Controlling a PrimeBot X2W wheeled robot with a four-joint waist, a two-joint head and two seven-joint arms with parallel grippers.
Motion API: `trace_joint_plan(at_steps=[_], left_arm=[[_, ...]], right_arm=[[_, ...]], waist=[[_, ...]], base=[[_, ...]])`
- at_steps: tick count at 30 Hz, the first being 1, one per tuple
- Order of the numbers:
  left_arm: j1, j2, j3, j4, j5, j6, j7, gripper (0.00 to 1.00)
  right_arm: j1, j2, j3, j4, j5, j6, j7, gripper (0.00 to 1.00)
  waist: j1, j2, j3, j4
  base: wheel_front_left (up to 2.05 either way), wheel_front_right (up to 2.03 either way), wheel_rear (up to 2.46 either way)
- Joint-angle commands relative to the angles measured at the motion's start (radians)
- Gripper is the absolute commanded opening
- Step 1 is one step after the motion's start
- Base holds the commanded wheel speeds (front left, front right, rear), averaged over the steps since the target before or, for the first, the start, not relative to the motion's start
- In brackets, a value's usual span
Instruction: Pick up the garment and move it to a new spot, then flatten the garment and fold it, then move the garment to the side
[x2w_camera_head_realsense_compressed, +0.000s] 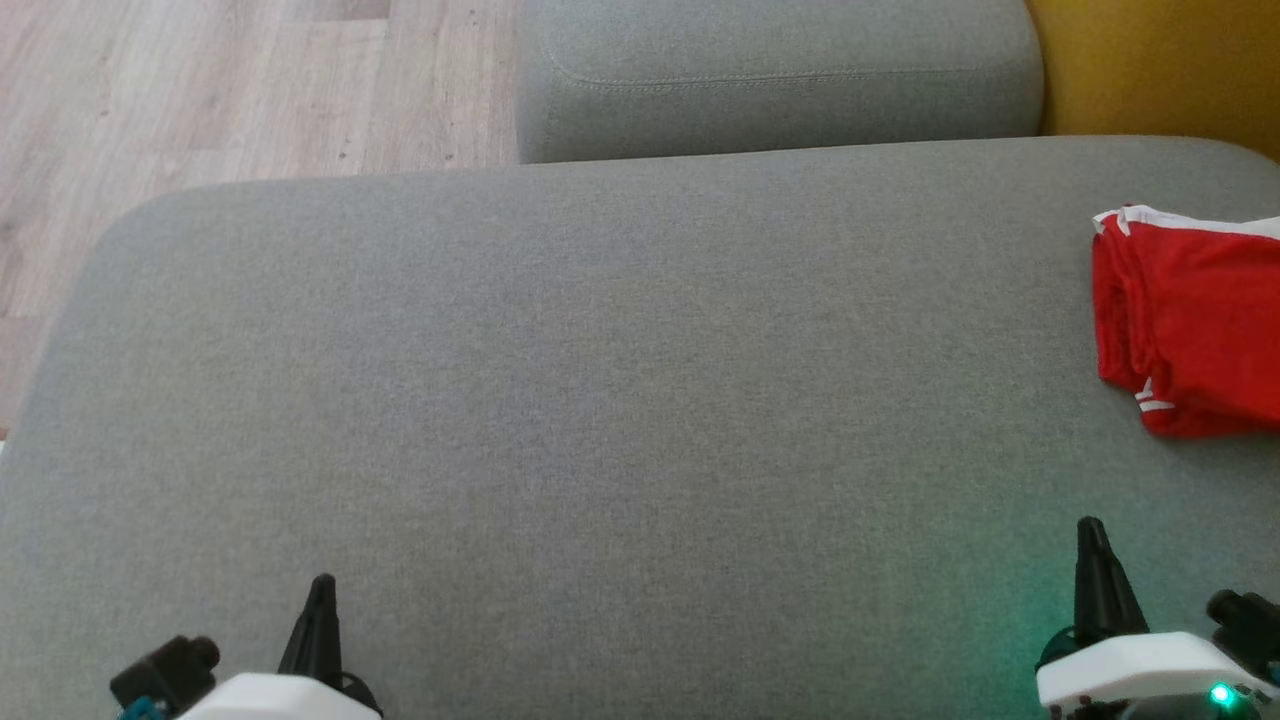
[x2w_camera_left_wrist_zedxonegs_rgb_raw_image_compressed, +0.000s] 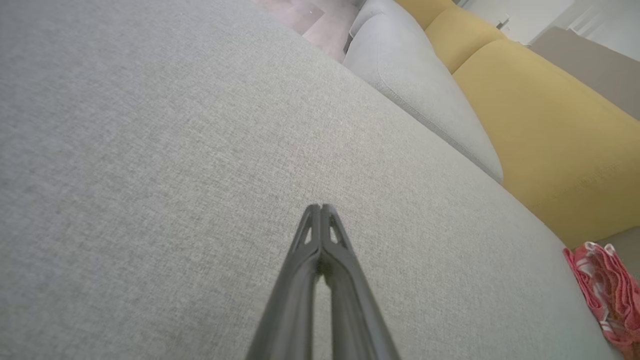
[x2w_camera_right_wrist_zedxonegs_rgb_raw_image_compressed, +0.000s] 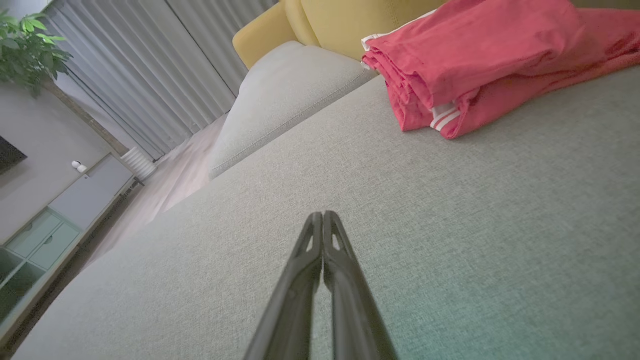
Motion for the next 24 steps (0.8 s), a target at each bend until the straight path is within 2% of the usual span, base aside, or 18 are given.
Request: trace_joint_plan(at_steps=[1, 24], left_arm=[[-0.06, 0.002, 0.029, -0.037, -0.033, -0.006, 0.005, 0.0], [-0.108, 0.002, 0.064, -0.045, -0.286, -0.028, 0.07, 0.0]], right_arm=[[-0.048, -0.003, -0.002, -0.036, 0.038, 0.0, 0.01, 0.0], [-0.087, -0.005, -0.01, -0.049, 0.317, 0.0, 0.073, 0.0]], waist=[[0.0, 0.0, 0.0, -0.001], [0.0, 0.0, 0.003, -0.01]], base=[[0.0, 0.0, 0.0], [0.0, 0.0, 0.0]])
